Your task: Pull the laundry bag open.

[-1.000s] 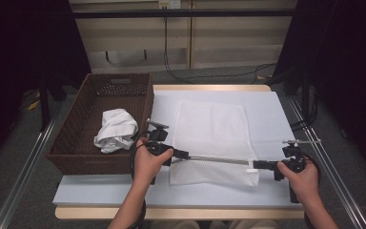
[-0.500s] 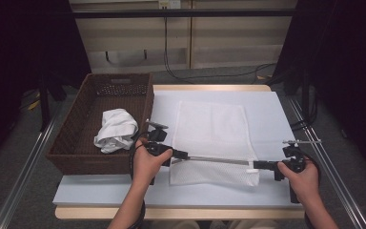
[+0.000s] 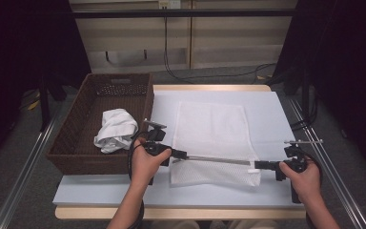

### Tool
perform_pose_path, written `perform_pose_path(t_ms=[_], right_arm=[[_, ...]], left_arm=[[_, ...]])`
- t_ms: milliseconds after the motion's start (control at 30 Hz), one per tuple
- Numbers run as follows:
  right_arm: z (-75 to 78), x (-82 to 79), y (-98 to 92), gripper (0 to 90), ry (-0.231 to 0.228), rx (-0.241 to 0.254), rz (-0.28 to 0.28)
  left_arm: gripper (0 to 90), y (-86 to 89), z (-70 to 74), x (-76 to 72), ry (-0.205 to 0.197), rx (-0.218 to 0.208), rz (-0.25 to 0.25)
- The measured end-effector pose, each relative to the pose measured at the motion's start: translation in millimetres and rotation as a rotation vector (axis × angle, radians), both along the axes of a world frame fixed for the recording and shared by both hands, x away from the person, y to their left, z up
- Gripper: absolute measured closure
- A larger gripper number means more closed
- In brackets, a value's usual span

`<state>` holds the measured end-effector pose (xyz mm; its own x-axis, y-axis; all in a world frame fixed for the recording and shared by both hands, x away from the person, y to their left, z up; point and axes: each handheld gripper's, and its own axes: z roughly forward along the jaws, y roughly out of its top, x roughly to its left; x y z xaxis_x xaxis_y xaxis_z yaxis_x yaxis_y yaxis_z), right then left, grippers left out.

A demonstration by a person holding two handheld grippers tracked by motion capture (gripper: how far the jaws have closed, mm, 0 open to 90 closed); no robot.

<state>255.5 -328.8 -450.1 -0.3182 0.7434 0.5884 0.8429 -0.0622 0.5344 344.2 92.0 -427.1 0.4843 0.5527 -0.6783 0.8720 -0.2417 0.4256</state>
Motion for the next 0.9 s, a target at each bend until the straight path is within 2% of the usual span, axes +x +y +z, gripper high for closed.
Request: perform_pose_path(t_ms=[367, 600, 633, 700, 800, 900], right_arm=[[-1.7, -0.4, -3.3, 88.5, 0.011, -0.001, -0.004], [-1.9, -0.7, -4.1, 88.5, 0.015, 0.006, -0.004], [-1.9, -0.7, -4.1, 88.5, 0.017, 0.006, -0.004], [-1.7, -0.7, -4.5, 88.5, 0.02, 0.004, -0.004], [-1.8, -0.9, -6.8, 88.5, 0.021, 0.015, -0.009], [-1.5, -1.0, -7.9, 88.5, 0.02, 0.009, -0.011]], left_arm=[[86.7, 0.5, -0.8, -0.6, 0.002, 0.016, 0.007], [86.8, 0.1, -1.3, -1.8, 0.021, 0.001, 0.013], [86.8, -1.0, -1.3, -2.5, 0.027, -0.005, 0.029], [86.8, 0.8, -1.6, -1.9, 0.02, 0.012, 0.021], [86.8, 0.7, -1.0, -2.2, 0.021, 0.0, 0.016], [86.8, -0.4, -0.1, -2.8, 0.007, 0.012, 0.009]])
